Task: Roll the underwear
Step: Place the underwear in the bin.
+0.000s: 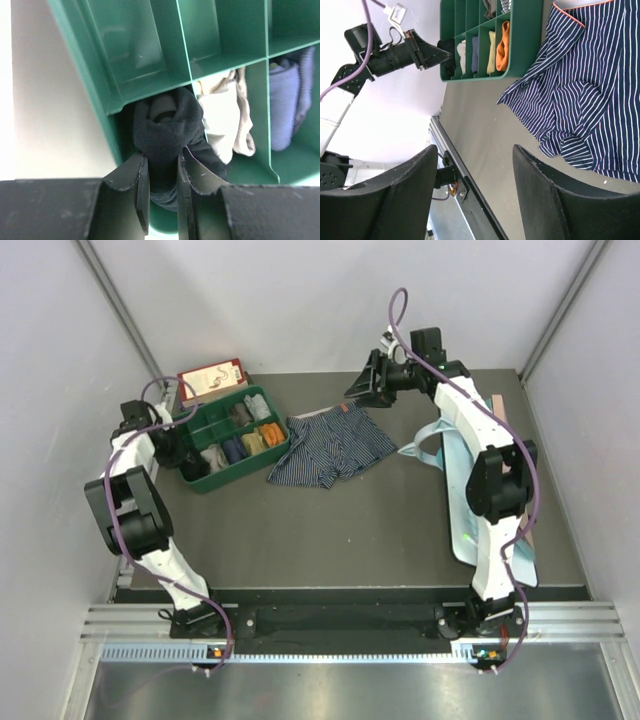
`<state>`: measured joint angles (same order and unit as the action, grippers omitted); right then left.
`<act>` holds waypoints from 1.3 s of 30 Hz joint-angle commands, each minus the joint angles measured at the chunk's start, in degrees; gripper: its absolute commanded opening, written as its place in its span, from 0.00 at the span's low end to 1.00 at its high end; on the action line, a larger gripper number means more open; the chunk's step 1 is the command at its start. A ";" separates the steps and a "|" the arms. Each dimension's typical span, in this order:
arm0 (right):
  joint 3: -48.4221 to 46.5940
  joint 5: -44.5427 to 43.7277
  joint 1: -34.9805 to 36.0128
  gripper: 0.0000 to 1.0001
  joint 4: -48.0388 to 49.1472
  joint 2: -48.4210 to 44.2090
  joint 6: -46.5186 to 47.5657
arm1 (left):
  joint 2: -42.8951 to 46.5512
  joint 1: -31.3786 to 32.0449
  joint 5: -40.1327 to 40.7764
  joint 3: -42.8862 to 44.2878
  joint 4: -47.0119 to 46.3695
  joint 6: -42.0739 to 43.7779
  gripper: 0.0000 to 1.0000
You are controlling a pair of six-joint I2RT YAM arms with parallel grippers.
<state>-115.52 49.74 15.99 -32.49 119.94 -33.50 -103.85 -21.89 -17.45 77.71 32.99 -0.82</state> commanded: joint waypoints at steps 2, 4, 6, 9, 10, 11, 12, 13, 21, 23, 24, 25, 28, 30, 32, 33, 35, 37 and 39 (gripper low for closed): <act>-0.05 -0.25 -0.34 0.61 1.73 -4.54 1.68 | -7.32 2.29 9.45 3.23 1.55 1.35 0.00; 0.30 -0.60 -0.34 0.61 1.64 -5.15 2.12 | -8.81 2.29 10.86 4.02 2.68 0.91 0.00; 1.18 -1.04 -0.26 0.61 1.73 -6.03 2.29 | -9.43 2.38 12.61 4.29 3.13 1.00 0.00; 2.84 -1.39 -0.34 0.61 2.52 -7.00 2.47 | -10.14 2.47 14.46 3.94 3.74 0.91 0.00; 3.28 -1.66 -0.34 0.61 2.69 -7.52 2.47 | -10.66 2.47 14.90 3.76 4.01 0.91 0.00; 3.81 -1.66 -0.26 0.61 2.78 -7.79 2.56 | -10.93 2.73 15.43 3.68 4.62 0.91 0.00; 3.99 -1.92 -0.26 0.61 2.87 -7.97 2.73 | -11.19 2.99 16.13 3.50 4.71 0.91 0.00; 4.25 -2.01 -0.34 0.61 3.05 -8.32 2.82 | -11.37 3.34 16.92 3.24 4.71 0.91 0.00; 5.84 -2.19 -0.34 0.61 2.52 -9.46 3.61 | -11.99 4.22 16.40 3.40 4.62 -3.48 0.00; 5.84 -2.10 -0.34 0.61 2.52 -9.55 3.79 | -11.90 4.22 16.92 5.69 6.20 -4.36 0.00; 5.84 -2.10 -0.34 0.61 2.52 -9.55 3.70 | -11.72 4.22 17.01 6.83 7.08 -5.15 0.00; 5.84 -2.01 -0.34 0.61 2.69 -9.55 3.70 | -11.72 4.22 16.93 8.93 8.48 -5.50 0.00; 5.75 -1.75 -0.34 0.61 2.78 -9.55 3.53 | -11.72 4.22 16.93 13.15 11.38 -6.91 0.06; 5.75 -1.48 -0.34 0.61 2.78 -9.55 3.70 | -11.55 4.22 16.93 14.83 12.35 -7.61 0.14; 5.75 -1.31 -0.34 0.61 2.70 -9.46 3.79 | -11.20 4.31 16.93 16.06 13.06 -7.88 0.23; 5.75 -1.22 -0.34 0.61 2.70 -9.46 3.79 | -10.67 4.31 16.84 16.33 13.24 -7.97 0.25; 5.75 -1.04 -0.34 0.61 2.78 -9.46 3.96 | -10.23 4.31 16.93 17.03 13.76 -8.06 0.37; 5.92 -0.87 -0.34 0.61 2.78 -9.55 4.14 | -9.35 4.31 18.14 17.56 14.20 -7.97 0.44; 5.93 -0.69 -0.34 0.62 2.87 -9.46 4.23 | -8.39 4.31 18.68 17.65 14.38 -7.62 0.52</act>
<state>-109.49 47.77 15.99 -31.86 114.37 -30.85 -114.89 -16.49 -2.11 92.97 47.00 -8.40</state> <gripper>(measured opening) 0.612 0.463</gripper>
